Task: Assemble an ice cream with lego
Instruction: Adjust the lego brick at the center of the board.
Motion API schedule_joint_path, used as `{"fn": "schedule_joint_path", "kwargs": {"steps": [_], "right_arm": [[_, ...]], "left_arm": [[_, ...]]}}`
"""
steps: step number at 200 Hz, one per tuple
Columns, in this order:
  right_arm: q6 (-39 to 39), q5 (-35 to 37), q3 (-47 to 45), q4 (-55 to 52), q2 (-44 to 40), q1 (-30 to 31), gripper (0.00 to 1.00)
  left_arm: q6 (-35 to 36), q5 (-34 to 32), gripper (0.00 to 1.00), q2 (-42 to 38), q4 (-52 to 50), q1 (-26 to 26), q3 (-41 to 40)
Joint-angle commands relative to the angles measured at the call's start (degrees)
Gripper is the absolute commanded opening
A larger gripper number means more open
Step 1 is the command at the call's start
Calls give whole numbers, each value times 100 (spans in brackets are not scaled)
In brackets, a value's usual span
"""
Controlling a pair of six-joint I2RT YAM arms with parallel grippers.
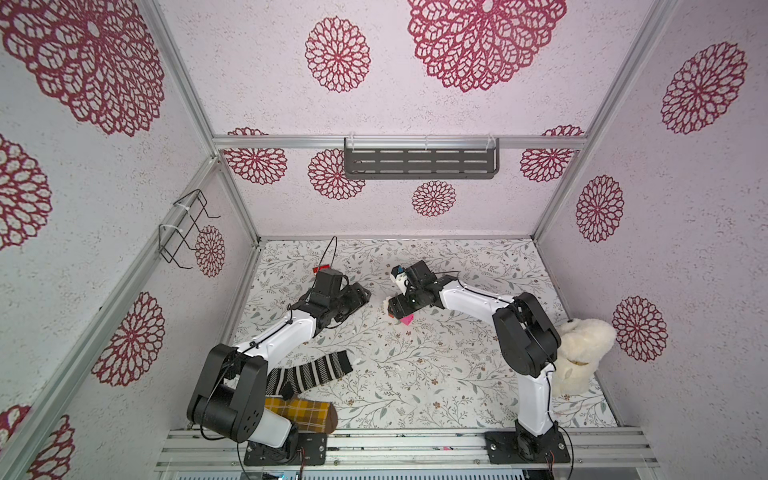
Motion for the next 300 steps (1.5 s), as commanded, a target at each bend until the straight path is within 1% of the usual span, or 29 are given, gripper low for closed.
{"fn": "schedule_joint_path", "kwargs": {"steps": [1,17,30,48,65,72,88,105,118,136,150,173,189,218,257,276,287,300], "right_arm": [[-146,394,472,-512,294,98,77],[-169,413,642,-611,520,120,70],[-201,375,634,-508,547,147,61],[-367,221,444,-216,436,192,43],[-542,37,59,174,220,190,26],[-600,-32,-161,430,70,183,21],[-664,-323,-823,1190,-396,169,16],[-602,-793,-1711,2403,-984,78,8],[-520,-1133,-2328,3289,-1347,-17,0],[-529,-1478,-3077,4374,-1805,-51,0],[-559,-1639,-3541,5049,-2082,-52,0],[-663,-1983,-3994,5866,-2142,-51,0],[-734,-2274,-4091,6297,-1902,-45,0],[-637,-2382,-4206,7262,-1308,-10,0],[-297,-2122,-4581,9418,-704,187,0],[-25,-2096,-4480,10156,-191,247,0],[91,-2091,-4353,10463,93,278,2],[161,-2022,-4252,10787,366,329,3]], "left_arm": [[-159,245,73,-81,459,162,-113],[-173,332,73,-22,524,196,-122],[-181,421,73,49,584,210,-122],[-195,582,72,170,683,237,-122],[-174,767,71,282,728,267,-68],[-140,914,70,343,727,268,-14],[-85,1138,68,469,767,246,75],[-138,1298,67,534,916,177,93],[-139,1402,65,567,920,88,156],[-69,1506,64,565,801,-64,296],[105,1439,64,546,493,-177,457],[143,1407,62,562,378,-214,480],[134,1419,61,563,373,-224,451],[193,1328,59,433,249,-231,346],[258,1153,59,188,89,-179,122],[202,1021,57,-34,114,-113,-36],[205,957,57,-143,57,-73,-86],[283,881,57,-222,-108,-38,-79]]}}
